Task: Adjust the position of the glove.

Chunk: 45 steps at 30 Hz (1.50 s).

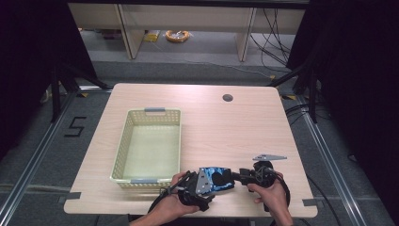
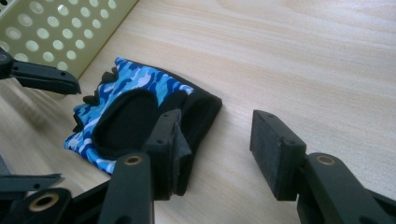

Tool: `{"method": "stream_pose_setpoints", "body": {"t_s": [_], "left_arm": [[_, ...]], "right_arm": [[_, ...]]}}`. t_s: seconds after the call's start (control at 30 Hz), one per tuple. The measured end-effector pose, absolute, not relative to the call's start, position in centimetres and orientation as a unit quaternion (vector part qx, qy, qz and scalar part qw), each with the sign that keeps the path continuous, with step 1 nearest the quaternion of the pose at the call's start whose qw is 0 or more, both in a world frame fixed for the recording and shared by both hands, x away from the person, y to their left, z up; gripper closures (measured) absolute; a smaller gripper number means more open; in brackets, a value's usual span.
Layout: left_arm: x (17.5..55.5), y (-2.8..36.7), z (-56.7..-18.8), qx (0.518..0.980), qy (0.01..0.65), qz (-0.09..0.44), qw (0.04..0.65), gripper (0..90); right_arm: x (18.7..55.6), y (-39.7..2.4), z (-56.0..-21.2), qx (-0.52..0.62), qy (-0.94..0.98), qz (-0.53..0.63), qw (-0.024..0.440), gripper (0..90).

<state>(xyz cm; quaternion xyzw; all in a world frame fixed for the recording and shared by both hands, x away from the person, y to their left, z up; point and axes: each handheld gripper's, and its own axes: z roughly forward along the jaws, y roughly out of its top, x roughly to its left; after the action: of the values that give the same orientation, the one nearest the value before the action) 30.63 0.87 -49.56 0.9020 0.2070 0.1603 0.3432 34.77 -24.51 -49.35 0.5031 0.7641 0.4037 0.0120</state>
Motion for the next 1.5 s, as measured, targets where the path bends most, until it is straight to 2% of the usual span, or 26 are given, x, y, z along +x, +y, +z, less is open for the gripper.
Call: {"method": "stream_pose_setpoints", "body": {"t_s": [0.03,0.13,0.27,0.3,0.4,0.57,0.63,0.73,0.77,0.83,0.93,0.97,1.0,1.03,1.27,1.5], "left_arm": [[30.6,0.5,-49.7,0.900,0.209,0.159,0.348,24.3],[30.7,0.1,-49.7,0.901,0.206,0.166,0.343,24.3],[30.8,-0.3,-50.2,0.905,0.205,0.168,0.332,24.8],[30.9,-0.4,-50.5,0.906,0.207,0.164,0.329,25.9],[31.0,-0.2,-50.8,0.904,0.216,0.151,0.336,30.4],[31.3,0.4,-50.9,0.902,0.208,0.146,0.350,51.7],[31.2,0.4,-51.1,0.899,0.208,0.137,0.359,58.0],[31.0,0.4,-51.0,0.903,0.194,0.149,0.353,62.5],[31.0,0.4,-51.0,0.903,0.194,0.149,0.353,63.2],[31.1,0.4,-51.0,0.905,0.188,0.156,0.348,64.7],[30.8,0.4,-51.1,0.900,0.193,0.155,0.359,66.6],[30.7,0.3,-51.1,0.900,0.193,0.160,0.356,67.6],[30.7,0.3,-51.1,0.900,0.193,0.160,0.356,68.8],[30.7,0.4,-51.0,0.902,0.183,0.166,0.354,70.4],[30.1,0.4,-50.9,0.899,0.178,0.159,0.368,77.8],[29.8,0.4,-50.9,0.894,0.183,0.152,0.380,80.2]], "right_arm": [[35.0,-24.5,-49.5,0.499,0.768,0.401,0.024,54.5],[34.9,-24.1,-49.5,0.504,0.765,0.401,0.009,54.5],[35.2,-23.9,-49.8,0.490,0.773,0.401,0.020,54.4],[35.1,-23.5,-49.8,0.505,0.761,0.406,0.004,54.4],[35.4,-23.5,-50.1,0.495,0.771,0.401,0.019,54.4],[35.5,-23.1,-50.6,0.500,0.766,0.404,0.006,58.4],[35.3,-22.8,-50.7,0.511,0.755,0.410,-0.017,60.6],[35.3,-22.7,-51.1,0.518,0.748,0.414,-0.025,63.6],[35.3,-22.7,-51.1,0.518,0.748,0.414,-0.025,63.6],[35.2,-22.7,-51.3,0.518,0.745,0.420,-0.036,69.5],[35.2,-22.7,-51.6,0.507,0.751,0.424,-0.021,72.4],[35.3,-22.6,-51.6,0.503,0.750,0.429,-0.017,79.0],[35.3,-22.6,-51.6,0.503,0.750,0.429,-0.017,79.0],[35.2,-22.7,-51.6,0.498,0.752,0.432,-0.004,85.1],[34.8,-22.6,-51.0,0.478,0.754,0.451,0.006,86.7],[34.5,-22.7,-50.5,0.475,0.757,0.449,0.011,86.8]]}}
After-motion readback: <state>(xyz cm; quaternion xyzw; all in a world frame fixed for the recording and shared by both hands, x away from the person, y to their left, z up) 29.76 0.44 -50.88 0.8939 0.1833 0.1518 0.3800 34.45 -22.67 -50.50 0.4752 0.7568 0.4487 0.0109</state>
